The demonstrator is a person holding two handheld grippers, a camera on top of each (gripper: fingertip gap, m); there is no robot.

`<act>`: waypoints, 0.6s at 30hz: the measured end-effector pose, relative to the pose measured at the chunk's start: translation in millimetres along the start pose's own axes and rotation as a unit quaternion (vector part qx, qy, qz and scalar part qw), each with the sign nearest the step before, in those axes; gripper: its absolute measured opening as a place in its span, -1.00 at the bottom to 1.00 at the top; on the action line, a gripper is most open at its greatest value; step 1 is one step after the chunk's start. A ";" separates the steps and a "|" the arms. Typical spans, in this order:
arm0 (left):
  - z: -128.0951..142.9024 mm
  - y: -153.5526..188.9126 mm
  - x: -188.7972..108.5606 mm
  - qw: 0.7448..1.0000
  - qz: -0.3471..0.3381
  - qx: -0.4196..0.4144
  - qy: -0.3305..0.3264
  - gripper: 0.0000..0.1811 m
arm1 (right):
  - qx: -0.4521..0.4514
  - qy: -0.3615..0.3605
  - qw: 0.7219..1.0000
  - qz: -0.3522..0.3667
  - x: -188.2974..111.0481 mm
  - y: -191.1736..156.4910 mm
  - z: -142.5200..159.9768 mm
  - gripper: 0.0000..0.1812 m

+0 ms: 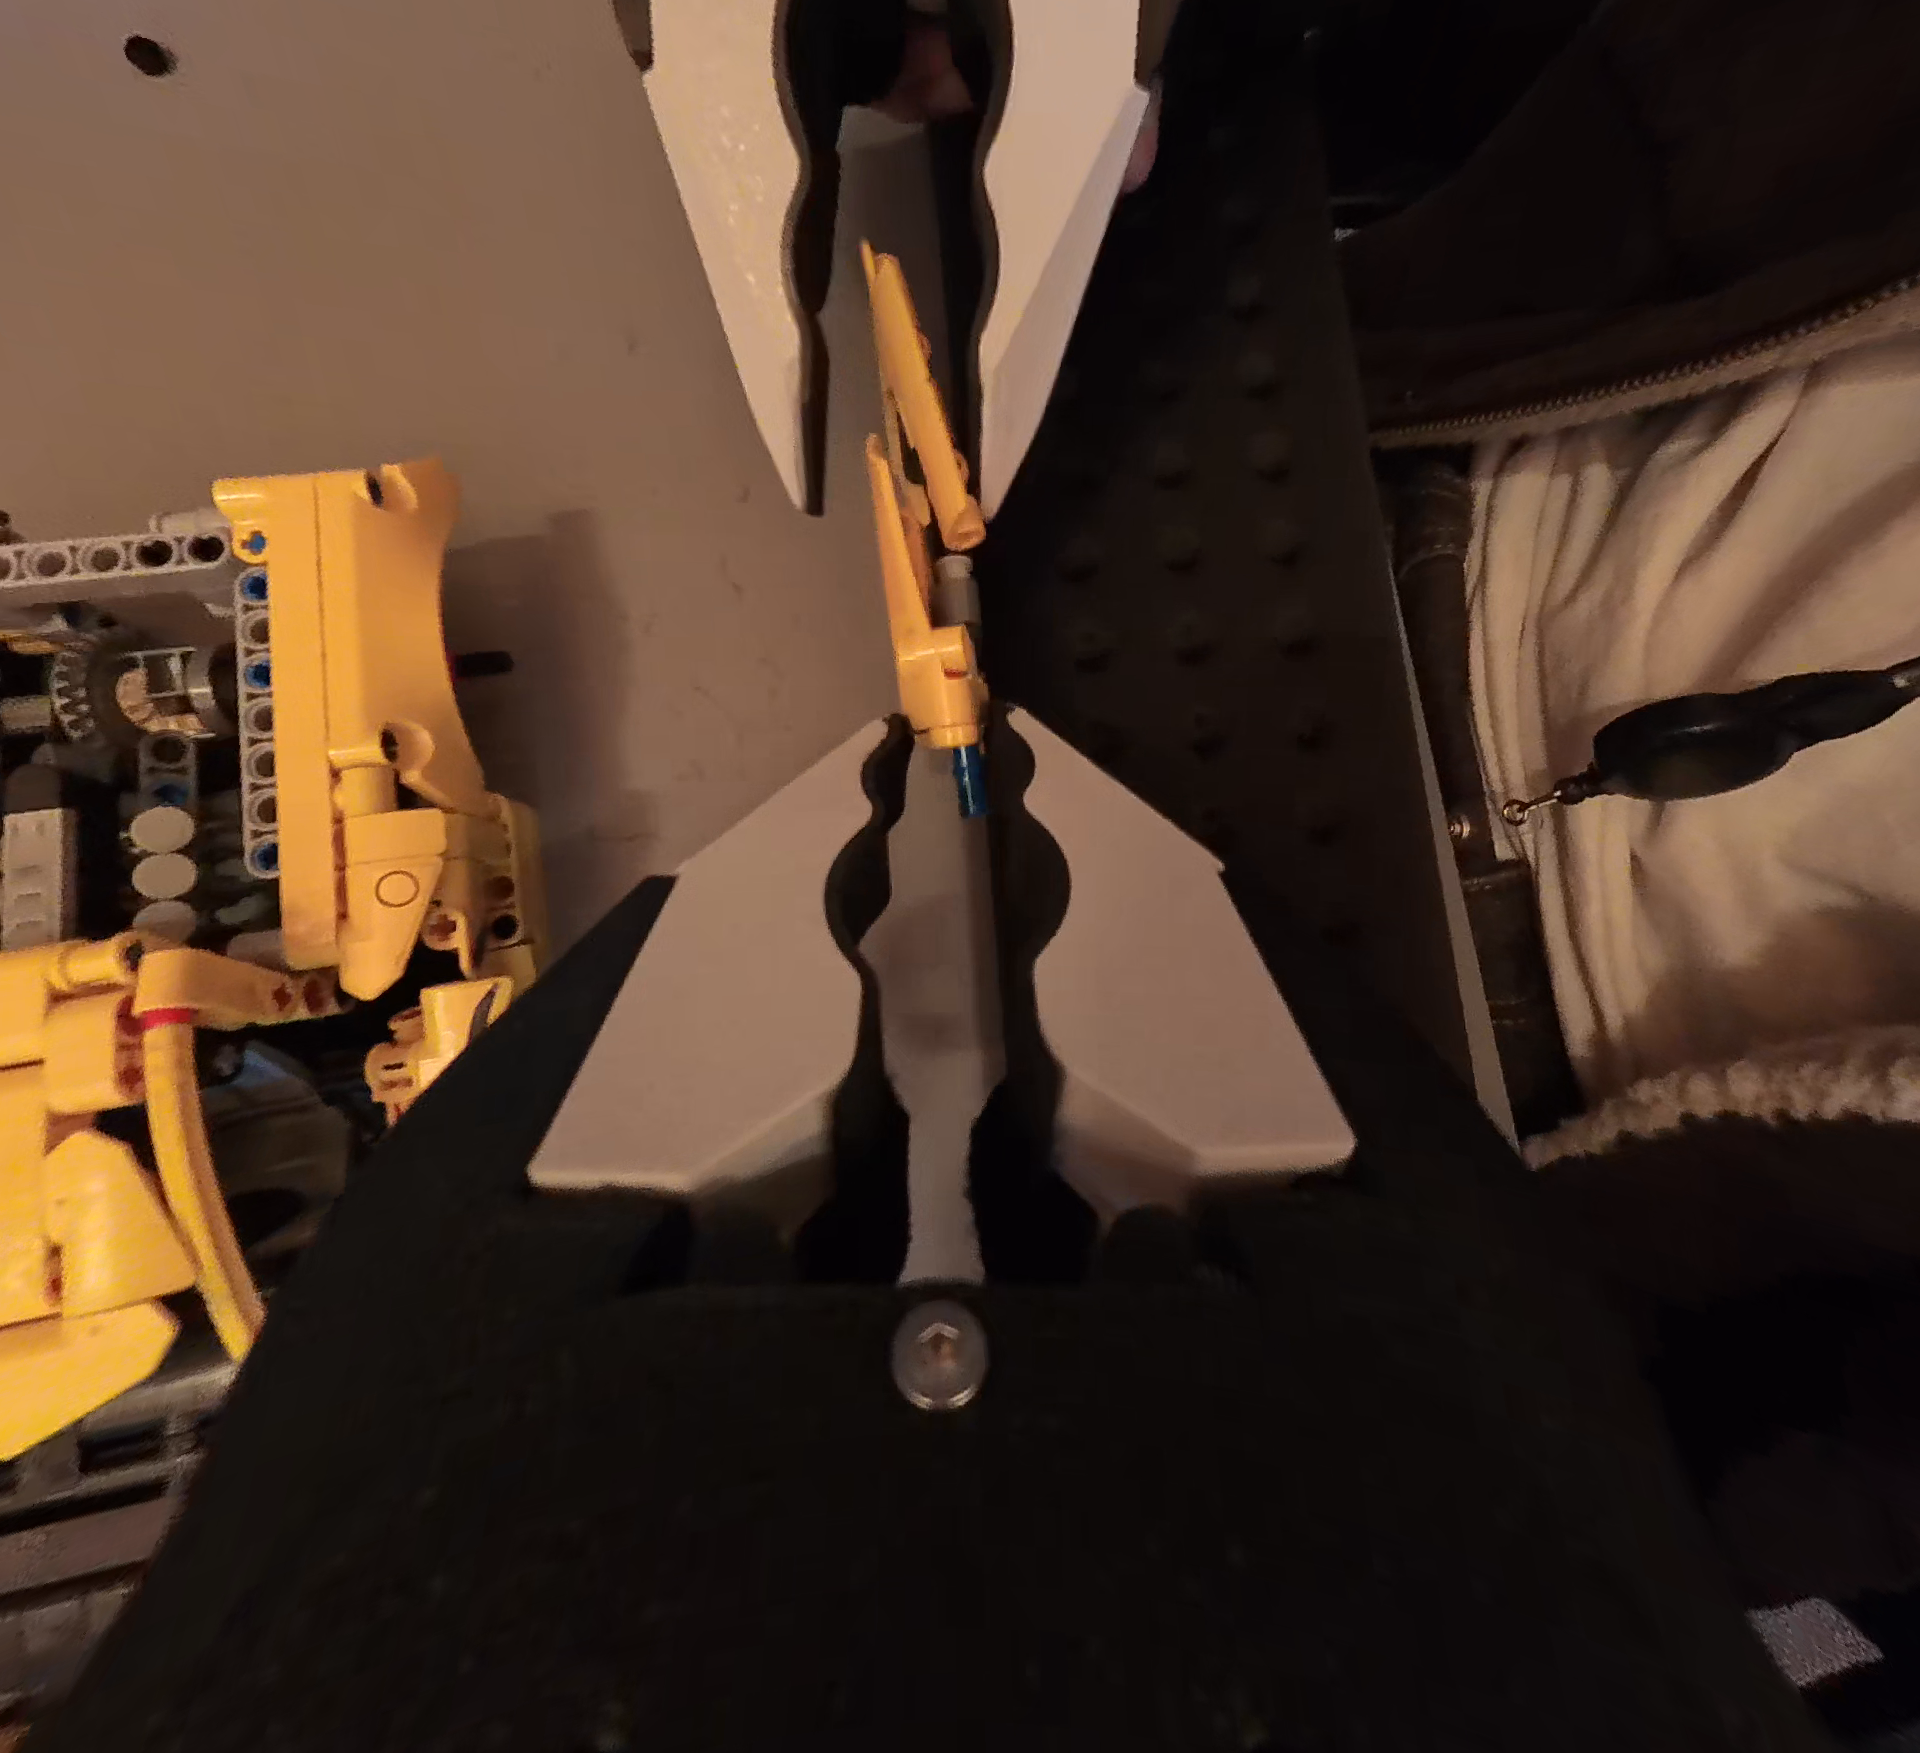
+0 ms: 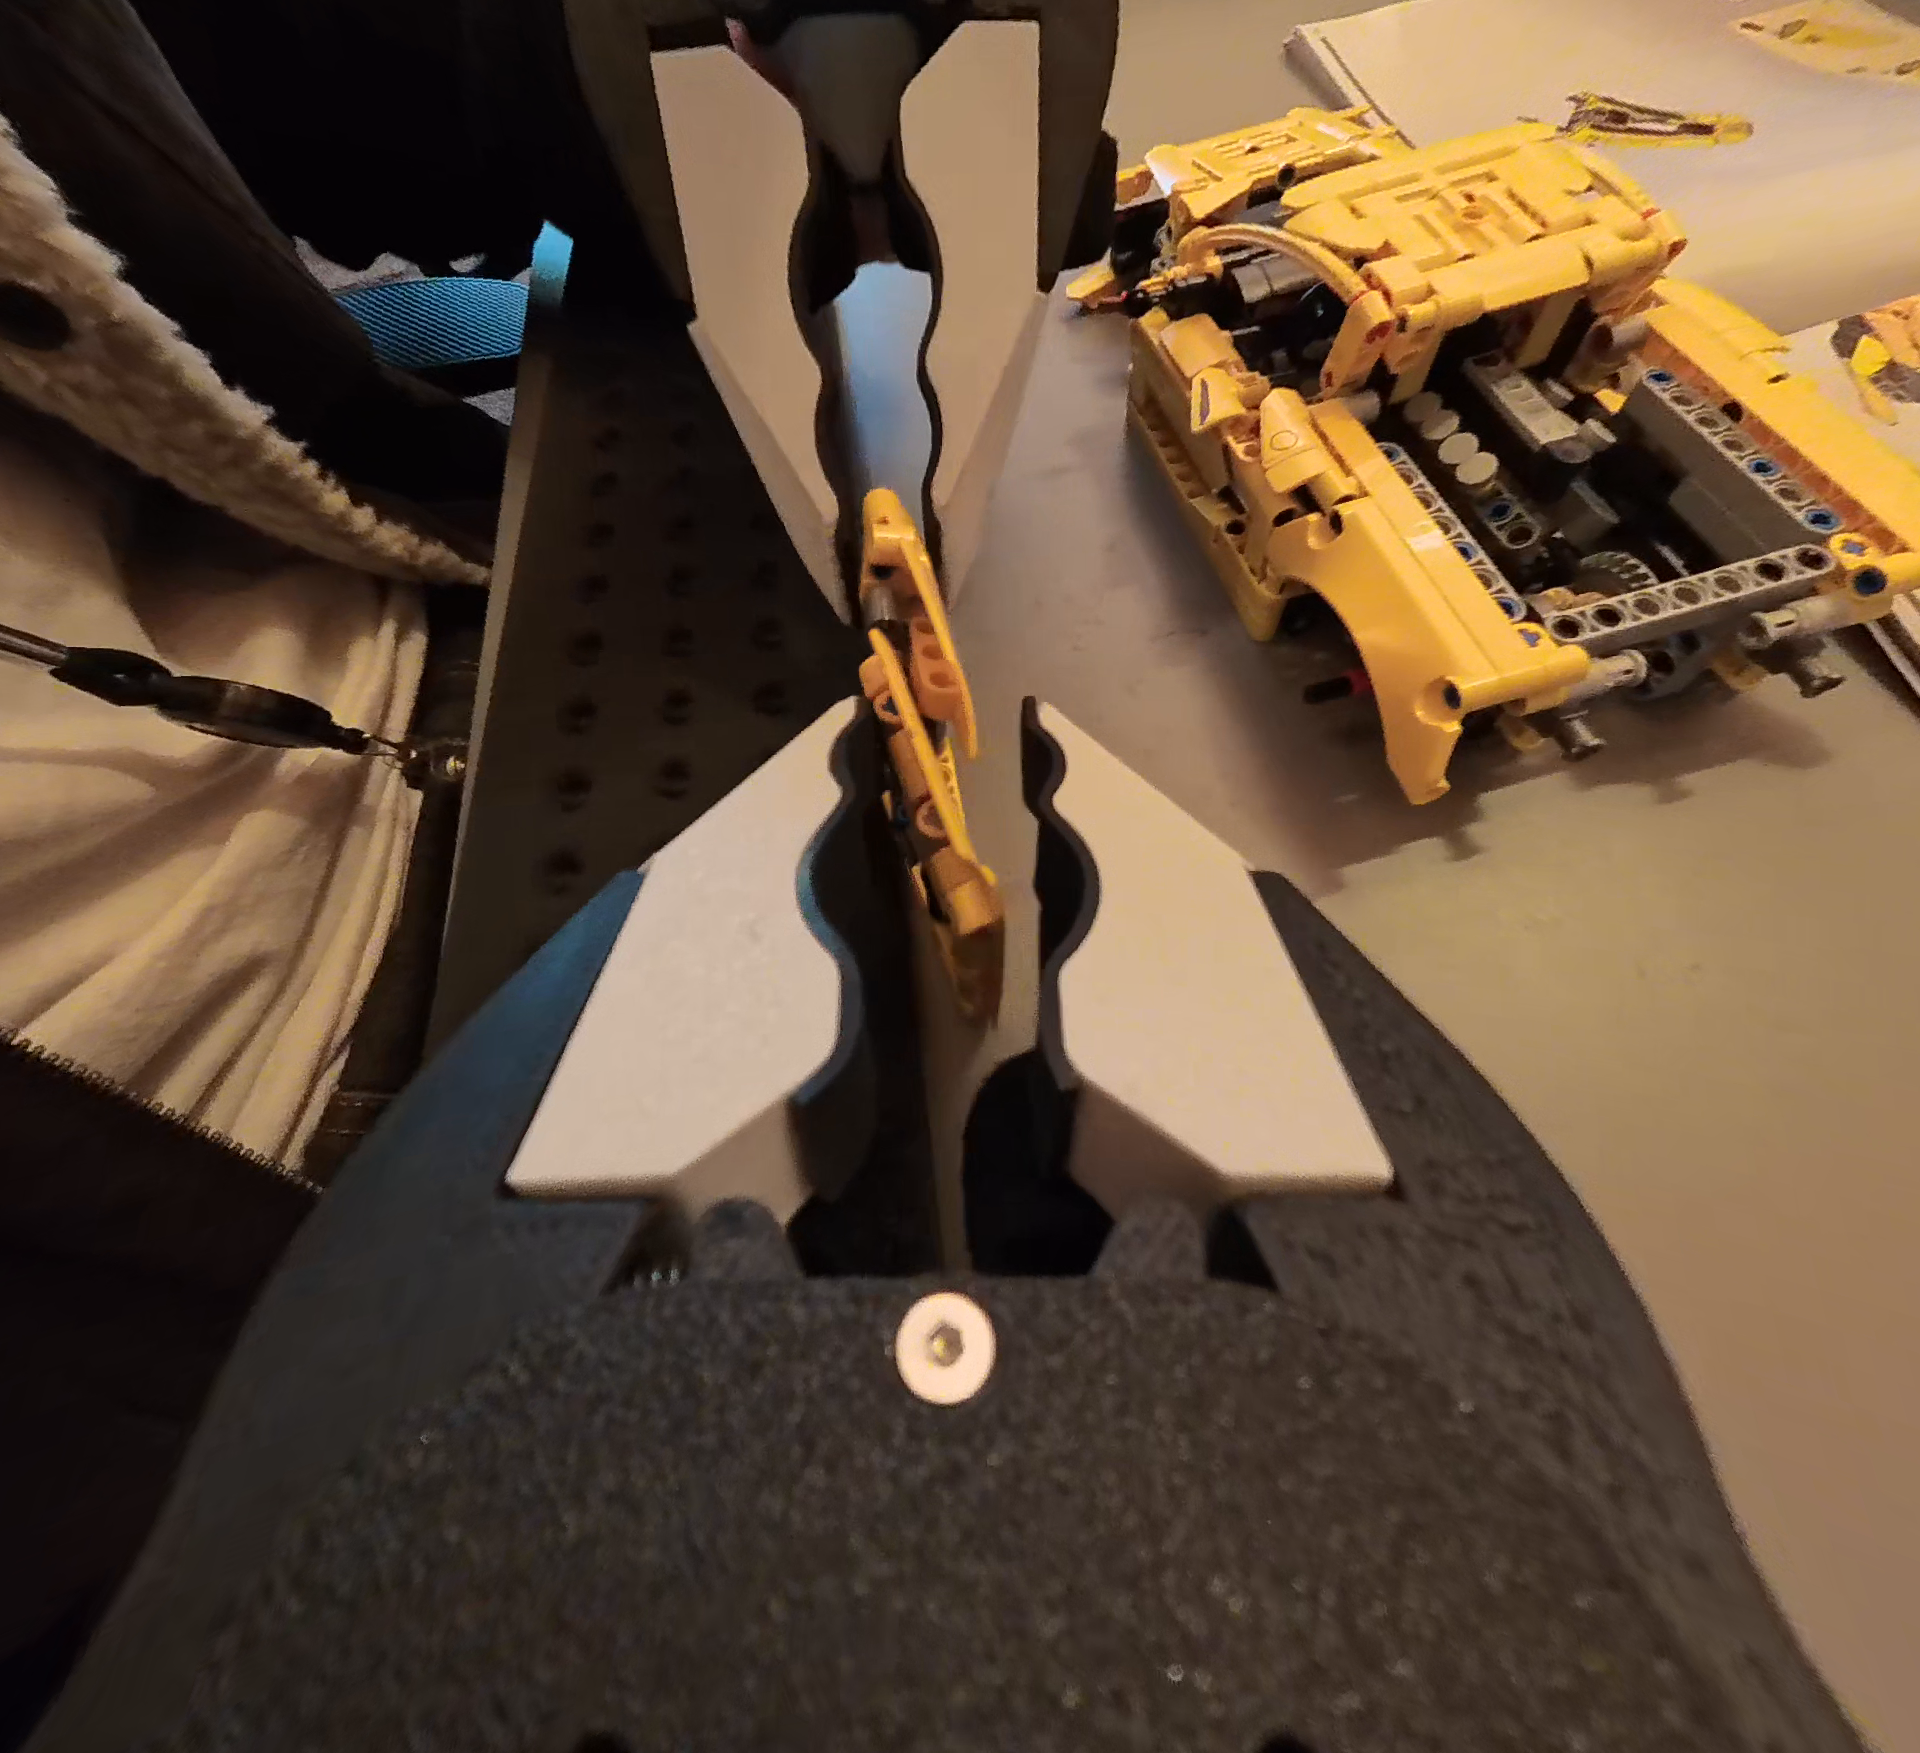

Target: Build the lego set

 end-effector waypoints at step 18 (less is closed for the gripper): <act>-8.5 0.3 11.5 0.999 0.013 0.037 -0.025 -0.84 | -0.042 -0.001 0.999 -0.016 10.4 -8.8 -3.2 -0.80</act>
Point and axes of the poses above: each gripper's, where its closed fingertips meet, x out along the fingers, z out of its underside, y = z × x across the jaws, the point moved 6 cm from there along -x, back along the fingers, and after that the axes turned 13 degrees about y, right-handed, at the moved point
